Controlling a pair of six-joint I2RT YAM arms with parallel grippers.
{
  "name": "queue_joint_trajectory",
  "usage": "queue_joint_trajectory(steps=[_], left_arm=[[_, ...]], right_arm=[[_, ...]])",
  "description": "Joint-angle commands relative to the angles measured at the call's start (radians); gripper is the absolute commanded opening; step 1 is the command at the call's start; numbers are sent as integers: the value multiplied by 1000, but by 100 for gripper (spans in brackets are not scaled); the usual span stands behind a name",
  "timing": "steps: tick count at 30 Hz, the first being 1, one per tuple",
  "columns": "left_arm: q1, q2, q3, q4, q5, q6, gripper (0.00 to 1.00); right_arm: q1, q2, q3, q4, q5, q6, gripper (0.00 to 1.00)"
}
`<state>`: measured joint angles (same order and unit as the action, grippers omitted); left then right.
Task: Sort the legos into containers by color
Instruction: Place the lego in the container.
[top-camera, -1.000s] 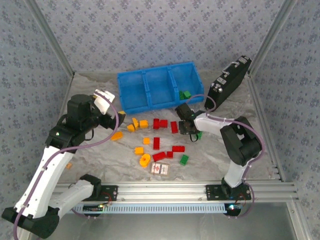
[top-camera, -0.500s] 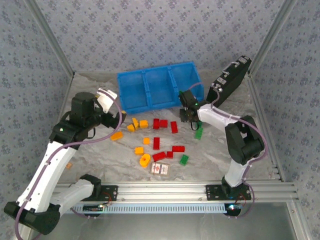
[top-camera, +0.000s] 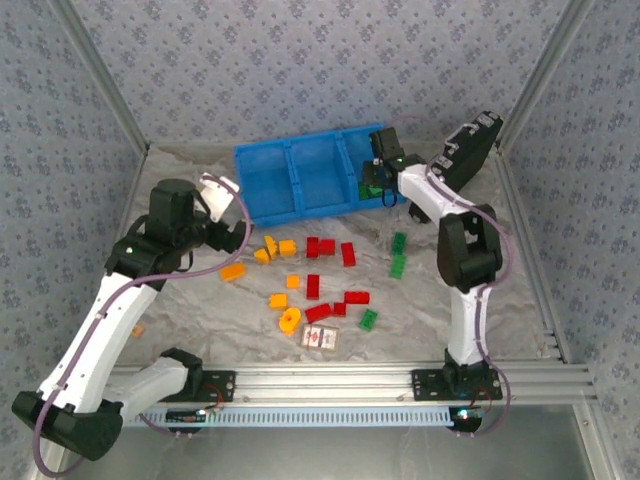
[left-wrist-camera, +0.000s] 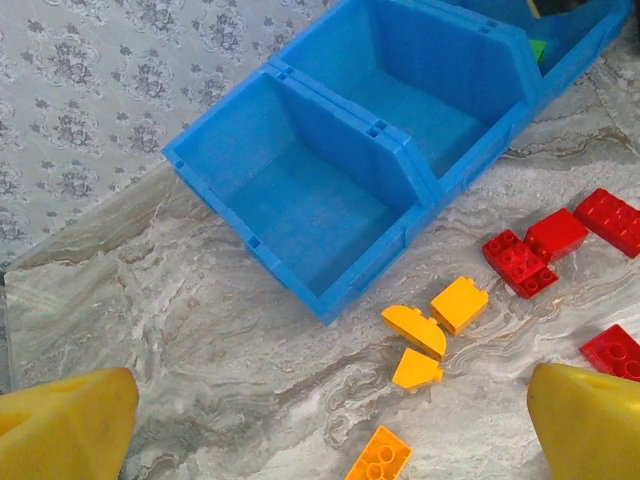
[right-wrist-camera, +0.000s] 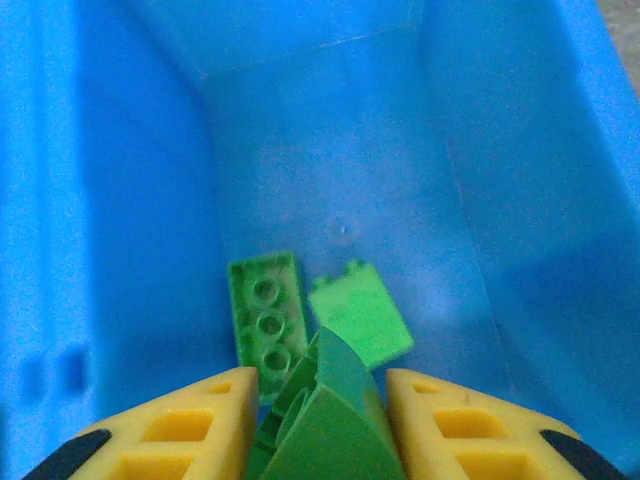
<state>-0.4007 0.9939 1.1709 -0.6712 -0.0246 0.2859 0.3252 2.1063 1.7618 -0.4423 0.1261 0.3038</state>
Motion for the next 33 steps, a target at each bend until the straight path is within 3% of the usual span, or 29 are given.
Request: queue_joint_trajectory(steps=[1,7,18,26,33], left_arm=[[-19,26,41,22,-5,36,100],[-30,71,71,10,-2,47,100],[-61,97,130,-83,124,83,100],[-81,39,91,-59,124,84,100],[-87,19,73,-45,139,56,100]], right_arm=[[-22,88,109,-36,-43,-24,28],[-40,183,234,-69,-81,-30,39],[-30,62,125,-55,-84,-40,54],[-13,-220,-194,-39,-28,-6,55],[4,-424,-481,-67,30,129,67]])
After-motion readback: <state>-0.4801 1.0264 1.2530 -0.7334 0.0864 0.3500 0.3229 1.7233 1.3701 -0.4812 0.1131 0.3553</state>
